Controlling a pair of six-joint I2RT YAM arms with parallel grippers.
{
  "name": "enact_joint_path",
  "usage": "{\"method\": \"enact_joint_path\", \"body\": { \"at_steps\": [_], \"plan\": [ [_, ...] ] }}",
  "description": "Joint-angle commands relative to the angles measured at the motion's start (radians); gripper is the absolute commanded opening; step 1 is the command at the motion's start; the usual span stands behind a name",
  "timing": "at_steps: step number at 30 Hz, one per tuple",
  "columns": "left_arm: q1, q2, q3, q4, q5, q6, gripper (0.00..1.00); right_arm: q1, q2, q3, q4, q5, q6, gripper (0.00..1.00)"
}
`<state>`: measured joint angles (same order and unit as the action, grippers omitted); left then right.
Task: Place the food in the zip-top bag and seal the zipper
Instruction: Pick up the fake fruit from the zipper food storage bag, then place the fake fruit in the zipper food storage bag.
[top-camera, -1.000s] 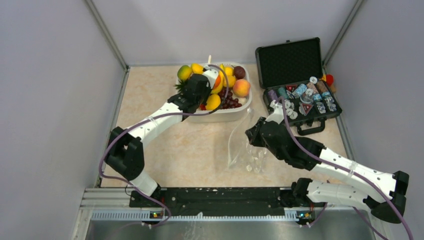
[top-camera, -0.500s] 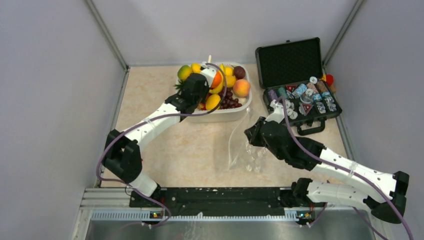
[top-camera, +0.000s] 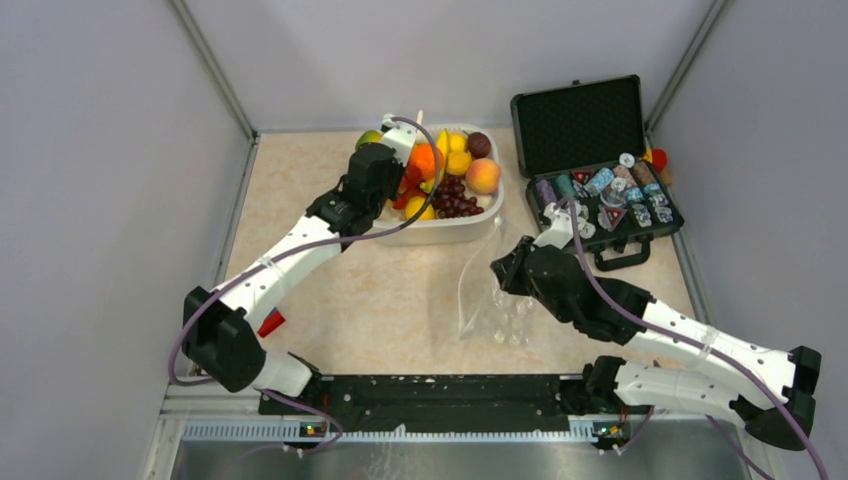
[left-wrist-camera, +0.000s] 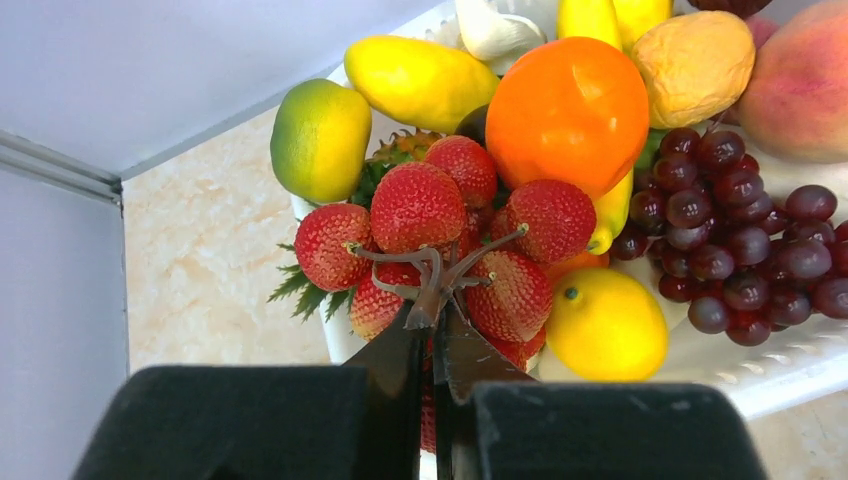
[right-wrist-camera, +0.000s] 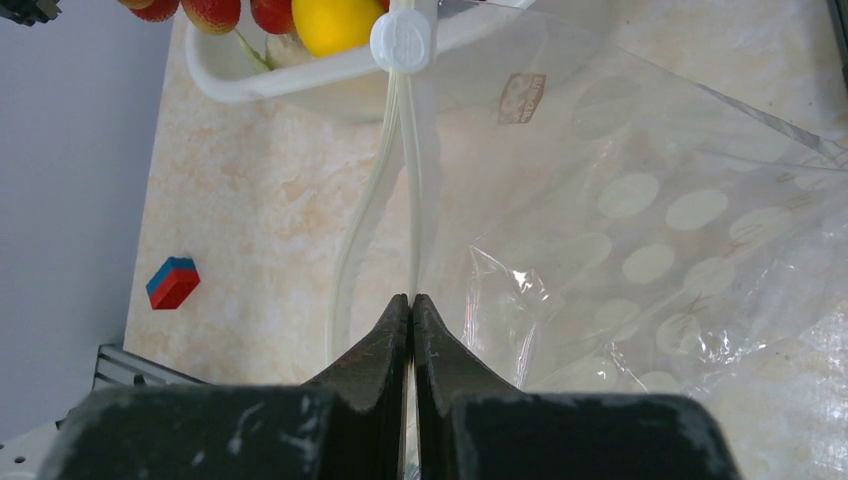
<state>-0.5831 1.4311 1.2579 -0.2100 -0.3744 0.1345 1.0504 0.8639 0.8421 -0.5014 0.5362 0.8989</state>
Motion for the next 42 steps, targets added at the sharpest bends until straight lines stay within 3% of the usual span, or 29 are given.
{"method": "enact_joint_path", "body": {
  "at_steps": [1,21,26,32,38,42],
  "plan": [
    [0.002,-0.048,0.015,0.006,-0.033,0.018,0.0,-0.006,-0.015,-0.001,0.031,0.011,-0.002,0.0],
    [0.0,-0.194,0.021,-0.03,0.022,-0.027,0.0,-0.007,-0.003,0.0,0.036,0.013,-0.005,0.0],
    [-0.003,-0.265,0.031,-0.058,0.149,-0.097,0.0,-0.006,0.012,0.006,0.037,0.022,-0.003,0.0],
    [-0.006,-0.379,-0.011,-0.041,0.495,-0.177,0.0,-0.015,0.066,0.019,0.071,0.03,0.0,0.0],
    [-0.007,-0.44,-0.035,-0.052,0.519,-0.222,0.0,-0.047,0.113,0.023,0.119,-0.004,0.001,0.0],
    [-0.007,-0.471,-0.056,-0.06,0.639,-0.251,0.0,-0.074,0.107,0.011,0.159,-0.041,0.008,0.0]
  ]
}}
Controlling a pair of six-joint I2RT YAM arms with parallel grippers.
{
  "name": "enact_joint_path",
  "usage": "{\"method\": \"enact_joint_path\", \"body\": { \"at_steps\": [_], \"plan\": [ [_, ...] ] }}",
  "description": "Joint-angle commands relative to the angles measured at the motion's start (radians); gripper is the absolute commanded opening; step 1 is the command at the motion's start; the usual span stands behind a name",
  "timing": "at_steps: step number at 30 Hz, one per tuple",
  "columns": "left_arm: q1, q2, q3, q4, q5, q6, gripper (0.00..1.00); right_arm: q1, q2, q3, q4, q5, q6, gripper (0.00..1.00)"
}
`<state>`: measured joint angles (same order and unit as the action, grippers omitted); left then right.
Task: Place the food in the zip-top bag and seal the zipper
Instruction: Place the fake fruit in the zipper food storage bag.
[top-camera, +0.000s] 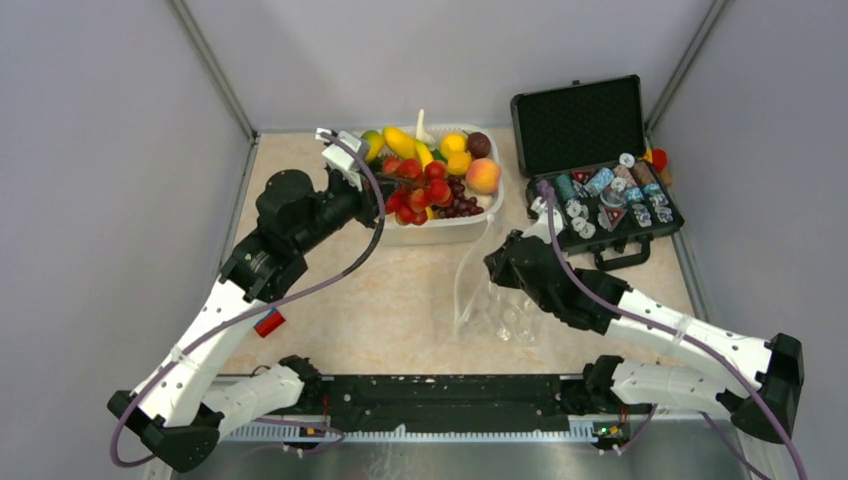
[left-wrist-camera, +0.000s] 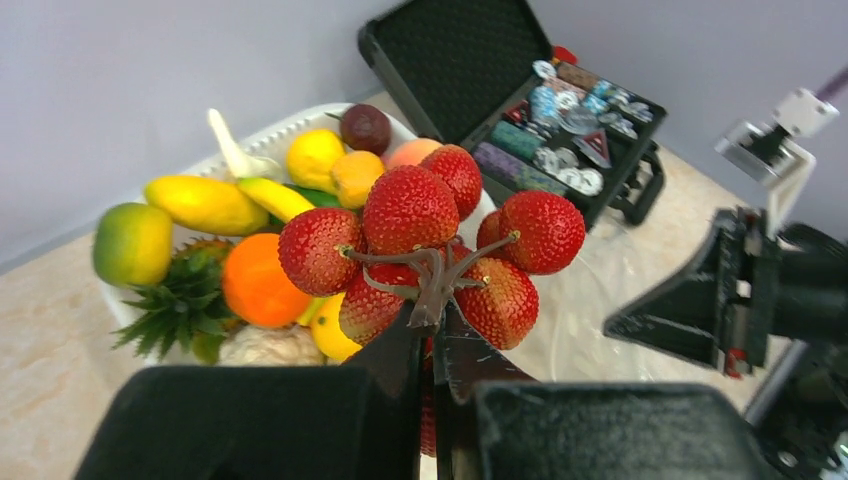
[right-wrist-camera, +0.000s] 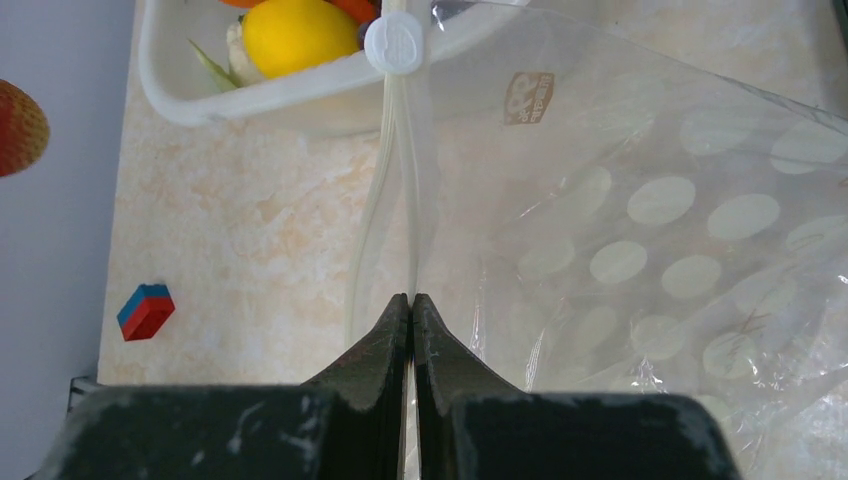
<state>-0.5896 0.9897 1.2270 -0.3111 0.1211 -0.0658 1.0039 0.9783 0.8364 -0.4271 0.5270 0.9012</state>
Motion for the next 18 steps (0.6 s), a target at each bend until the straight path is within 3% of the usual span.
{"method": "enact_joint_path", "body": {
  "at_steps": [1,6,10,13,18],
  "plan": [
    [0.0,-0.042,-0.036,0.041,0.188,-0.066,0.0,-0.033,-0.013,0.014,0.091,-0.043,0.009,0.0],
    [-0.001,-0.098,-0.168,0.189,0.387,-0.227,0.0,-0.041,-0.033,-0.008,0.1,-0.049,0.029,0.0],
    [-0.004,-0.111,-0.25,0.27,0.462,-0.317,0.0,-0.043,-0.045,-0.025,0.102,-0.048,0.047,0.0],
    [-0.016,-0.115,-0.289,0.282,0.439,-0.344,0.0,-0.044,-0.055,-0.034,0.104,-0.045,0.06,0.0],
    [-0.084,-0.1,-0.316,0.19,0.288,-0.266,0.0,-0.043,-0.087,-0.053,0.135,-0.052,0.086,0.0]
  ]
}}
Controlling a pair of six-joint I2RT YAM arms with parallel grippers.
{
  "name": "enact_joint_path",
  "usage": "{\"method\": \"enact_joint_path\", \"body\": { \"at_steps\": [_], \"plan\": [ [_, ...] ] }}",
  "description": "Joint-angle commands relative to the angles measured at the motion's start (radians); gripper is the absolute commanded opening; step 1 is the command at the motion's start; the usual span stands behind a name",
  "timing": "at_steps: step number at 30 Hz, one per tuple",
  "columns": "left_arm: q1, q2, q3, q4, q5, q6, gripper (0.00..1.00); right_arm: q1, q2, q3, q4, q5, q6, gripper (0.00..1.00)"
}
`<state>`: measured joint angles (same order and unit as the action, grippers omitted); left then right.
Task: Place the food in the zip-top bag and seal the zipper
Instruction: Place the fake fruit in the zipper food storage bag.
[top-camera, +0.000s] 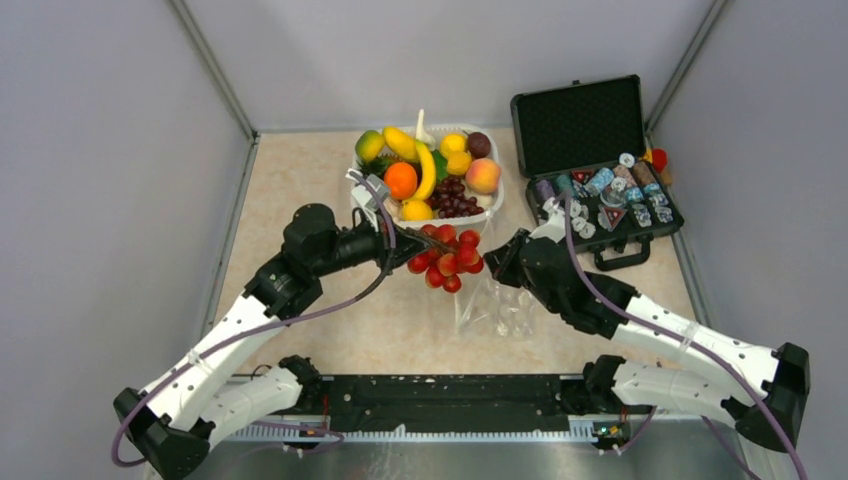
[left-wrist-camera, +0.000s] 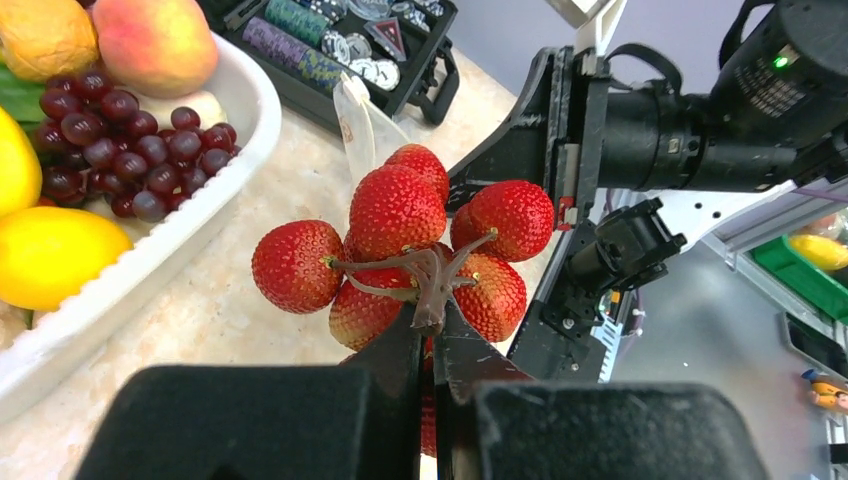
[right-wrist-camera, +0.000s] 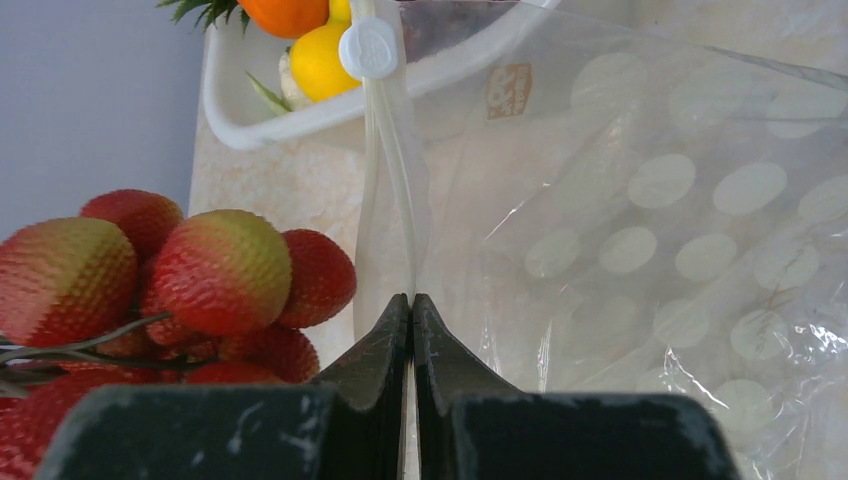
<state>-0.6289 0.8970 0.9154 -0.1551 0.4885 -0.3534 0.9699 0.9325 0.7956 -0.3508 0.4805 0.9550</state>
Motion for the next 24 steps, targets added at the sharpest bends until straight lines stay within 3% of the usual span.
{"method": "enact_joint_path", "body": {
  "at_steps": [1,6,9,14,24],
  "plan": [
    [-0.066,0.003,-0.002,0.02,-0.11,0.033,0.0,-0.01,-0.045,-0.014,0.066,-0.009,0.033,0.0],
    [-0.183,0.054,0.007,0.045,-0.225,0.045,0.0,-0.009,-0.05,-0.012,0.079,-0.04,0.029,0.0],
    [-0.242,0.109,0.046,-0.013,-0.392,0.058,0.0,-0.009,-0.063,-0.018,0.087,-0.047,0.033,0.0],
    [-0.246,0.122,0.059,-0.082,-0.562,0.086,0.0,-0.01,-0.091,-0.025,0.077,-0.049,0.037,0.0],
    [-0.246,0.103,0.054,-0.065,-0.614,0.074,0.0,-0.009,-0.094,-0.024,0.052,-0.079,0.01,0.0]
  ]
}}
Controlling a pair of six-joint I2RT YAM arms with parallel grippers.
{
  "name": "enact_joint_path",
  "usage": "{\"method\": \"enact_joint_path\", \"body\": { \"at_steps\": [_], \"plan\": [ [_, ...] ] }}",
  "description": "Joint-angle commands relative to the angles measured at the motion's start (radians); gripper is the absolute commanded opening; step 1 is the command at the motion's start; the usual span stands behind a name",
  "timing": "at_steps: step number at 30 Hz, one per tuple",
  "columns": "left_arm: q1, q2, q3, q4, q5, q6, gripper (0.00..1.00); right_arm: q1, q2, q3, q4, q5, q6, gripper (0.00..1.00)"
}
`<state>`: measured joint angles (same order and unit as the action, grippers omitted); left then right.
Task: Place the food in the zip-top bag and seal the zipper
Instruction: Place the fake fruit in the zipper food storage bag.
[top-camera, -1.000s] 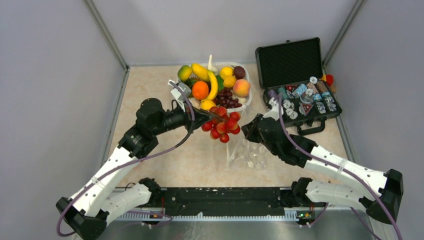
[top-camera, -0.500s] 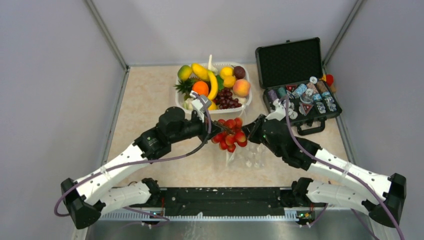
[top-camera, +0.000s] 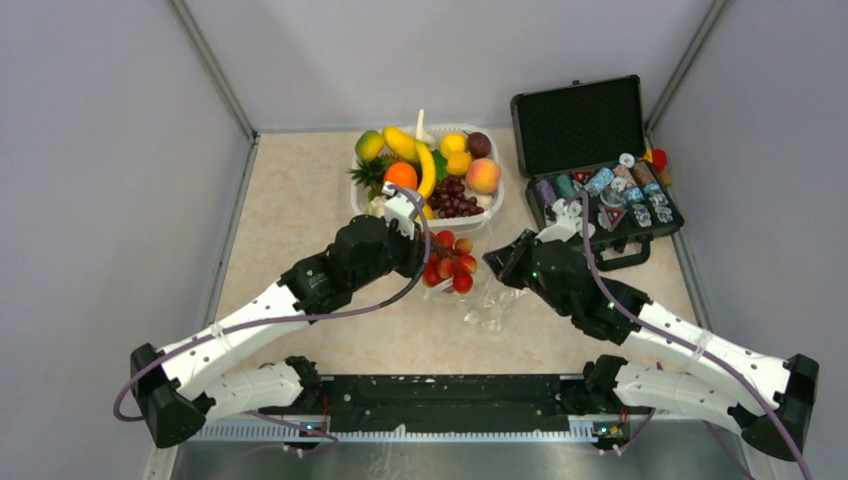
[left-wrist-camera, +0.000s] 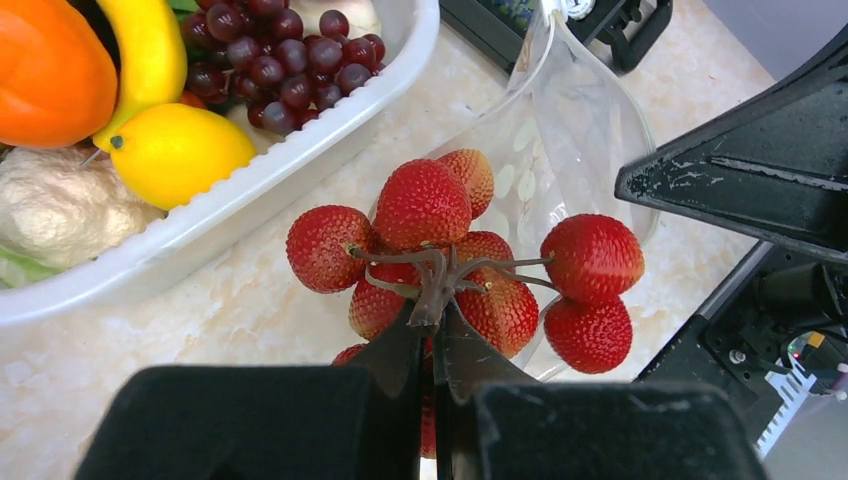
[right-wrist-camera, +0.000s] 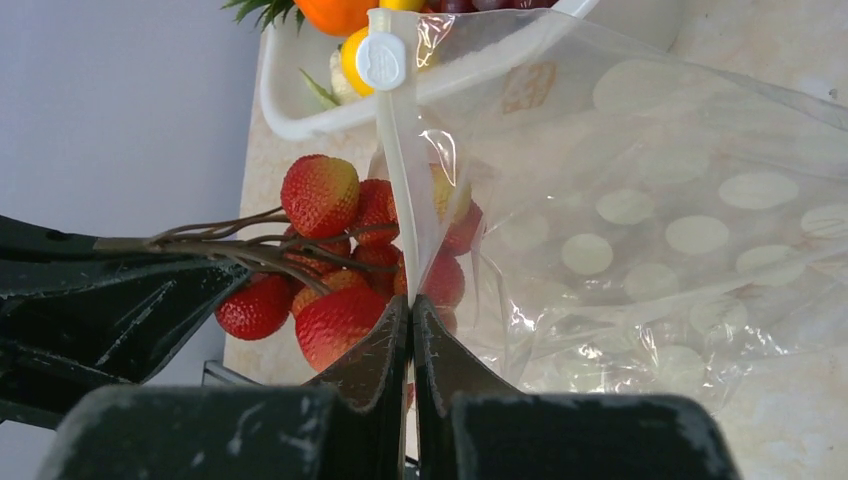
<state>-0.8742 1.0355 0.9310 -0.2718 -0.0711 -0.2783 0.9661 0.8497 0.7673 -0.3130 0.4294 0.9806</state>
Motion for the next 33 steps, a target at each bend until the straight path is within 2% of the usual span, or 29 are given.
{"method": "enact_joint_path", "body": {
  "at_steps": [1,5,8,14,19,24,28,33],
  "plan": [
    [0.0,-0.04,0.035,0.057,-0.07,-0.01,0.0,-0.006,-0.008,0.007,0.012,-0.05,-0.043,0.0],
    [0.0,-0.029,0.022,0.076,-0.164,-0.057,0.0,-0.006,0.03,0.047,-0.018,-0.157,-0.155,0.0],
    [0.0,0.001,0.03,0.078,-0.155,-0.062,0.0,-0.006,0.069,0.069,-0.008,-0.244,-0.193,0.0],
    [-0.036,0.038,0.042,0.075,-0.109,-0.029,0.0,-0.006,0.075,0.041,0.091,-0.203,-0.115,0.0],
    [-0.076,0.034,0.04,0.083,-0.02,0.021,0.0,-0.006,0.034,-0.002,0.176,-0.112,-0.049,0.0],
    [-0.089,0.017,0.019,0.153,0.175,0.038,0.0,-0.007,0.034,-0.005,0.169,-0.089,-0.042,0.0],
    [-0.088,0.021,0.015,0.19,0.278,0.056,0.0,-0.007,0.021,-0.038,0.214,-0.124,-0.054,0.0],
    [-0.089,0.046,0.022,0.224,0.343,0.067,0.0,-0.007,0.003,-0.054,0.263,-0.219,-0.091,0.0]
  ]
}}
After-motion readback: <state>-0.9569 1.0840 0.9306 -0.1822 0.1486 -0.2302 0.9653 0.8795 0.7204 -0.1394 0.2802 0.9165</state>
